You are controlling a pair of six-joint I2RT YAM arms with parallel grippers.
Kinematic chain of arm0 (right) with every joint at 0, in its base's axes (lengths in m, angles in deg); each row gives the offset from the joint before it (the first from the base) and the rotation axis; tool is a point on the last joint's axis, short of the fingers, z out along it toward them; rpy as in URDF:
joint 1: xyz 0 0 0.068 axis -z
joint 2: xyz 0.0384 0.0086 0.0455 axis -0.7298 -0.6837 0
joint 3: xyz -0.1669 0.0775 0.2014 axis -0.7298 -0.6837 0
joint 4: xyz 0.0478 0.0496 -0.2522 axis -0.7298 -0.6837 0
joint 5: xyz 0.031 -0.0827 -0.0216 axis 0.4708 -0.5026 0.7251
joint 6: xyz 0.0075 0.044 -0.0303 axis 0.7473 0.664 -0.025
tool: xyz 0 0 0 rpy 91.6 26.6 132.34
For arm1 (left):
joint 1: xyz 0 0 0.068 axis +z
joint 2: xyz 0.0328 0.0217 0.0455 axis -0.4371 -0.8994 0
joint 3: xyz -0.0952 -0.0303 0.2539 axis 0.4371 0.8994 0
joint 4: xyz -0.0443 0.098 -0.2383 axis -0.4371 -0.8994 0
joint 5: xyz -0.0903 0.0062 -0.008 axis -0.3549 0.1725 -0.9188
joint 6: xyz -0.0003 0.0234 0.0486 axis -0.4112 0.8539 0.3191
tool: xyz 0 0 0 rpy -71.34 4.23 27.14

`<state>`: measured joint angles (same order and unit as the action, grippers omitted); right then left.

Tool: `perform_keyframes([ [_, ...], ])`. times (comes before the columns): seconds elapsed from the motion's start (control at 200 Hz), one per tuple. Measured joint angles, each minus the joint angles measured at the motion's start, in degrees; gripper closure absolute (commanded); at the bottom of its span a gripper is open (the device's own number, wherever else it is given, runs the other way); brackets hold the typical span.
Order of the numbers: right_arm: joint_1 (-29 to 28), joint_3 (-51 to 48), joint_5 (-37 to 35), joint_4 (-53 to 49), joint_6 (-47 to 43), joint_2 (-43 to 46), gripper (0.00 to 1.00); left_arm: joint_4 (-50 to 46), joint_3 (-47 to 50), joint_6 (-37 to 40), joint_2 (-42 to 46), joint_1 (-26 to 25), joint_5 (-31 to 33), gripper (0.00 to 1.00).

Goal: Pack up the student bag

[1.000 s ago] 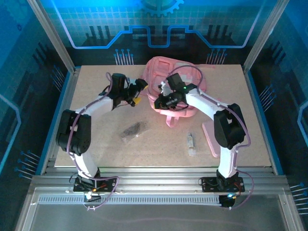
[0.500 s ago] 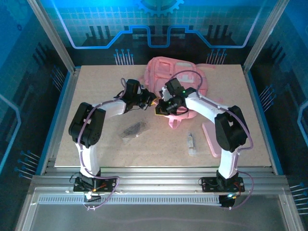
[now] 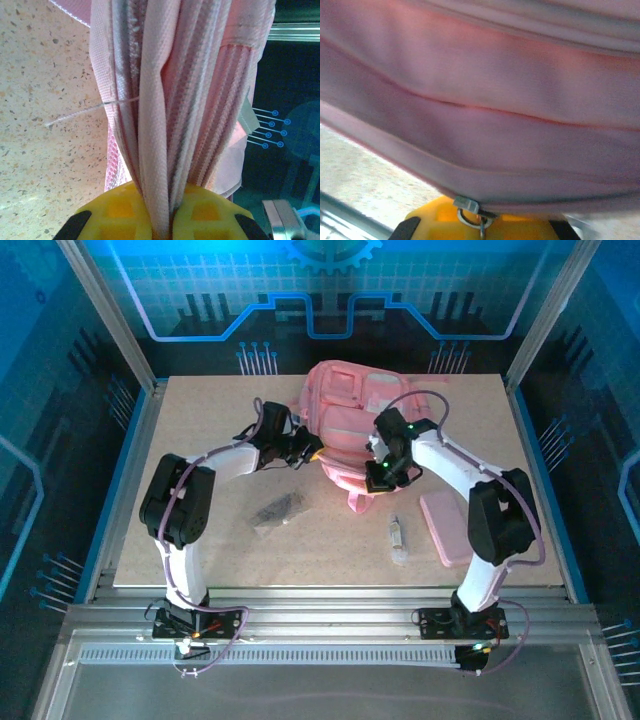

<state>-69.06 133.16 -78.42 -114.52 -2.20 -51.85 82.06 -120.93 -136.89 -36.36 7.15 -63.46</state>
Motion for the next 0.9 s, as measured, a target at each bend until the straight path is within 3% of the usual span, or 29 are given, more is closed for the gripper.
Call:
perform_keyframes([
  [0.29,5.9,10.6,-4.3,-7.4,-15.9,-3.7,1.00,-9.2,-9.0,8.2,-1.4,2.2,-5.4,1.00],
  [0.47,6.0,18.5,-0.8,-10.1,-20.8,-11.6,1.00,-14.8,-15.5,11.6,-5.4,4.8,-5.4,1.00],
  [0.49,5.9,18.8,0.0,-10.1,-20.8,-12.0,1.00,-15.3,-15.9,11.9,-5.7,5.0,-5.4,0.90],
  [0.535,5.6,19.0,2.1,-10.0,-20.6,-12.3,1.00,-16.3,-16.7,12.0,-6.1,5.6,-5.2,0.58],
  [0.645,4.1,18.9,7.4,-9.3,-17.2,-12.3,1.00,-17.5,-16.9,11.7,-6.0,7.4,-3.5,0.23],
  [0.745,2.3,18.3,11.5,-5.9,-11.3,-12.3,1.00,-16.5,-14.1,10.1,-4.0,9.5,-0.9,0.03],
  [0.9,-1.5,17.8,16.2,0.1,-1.7,-12.3,1.00,-14.3,-2.3,4.3,6.5,10.3,2.6,0.01],
])
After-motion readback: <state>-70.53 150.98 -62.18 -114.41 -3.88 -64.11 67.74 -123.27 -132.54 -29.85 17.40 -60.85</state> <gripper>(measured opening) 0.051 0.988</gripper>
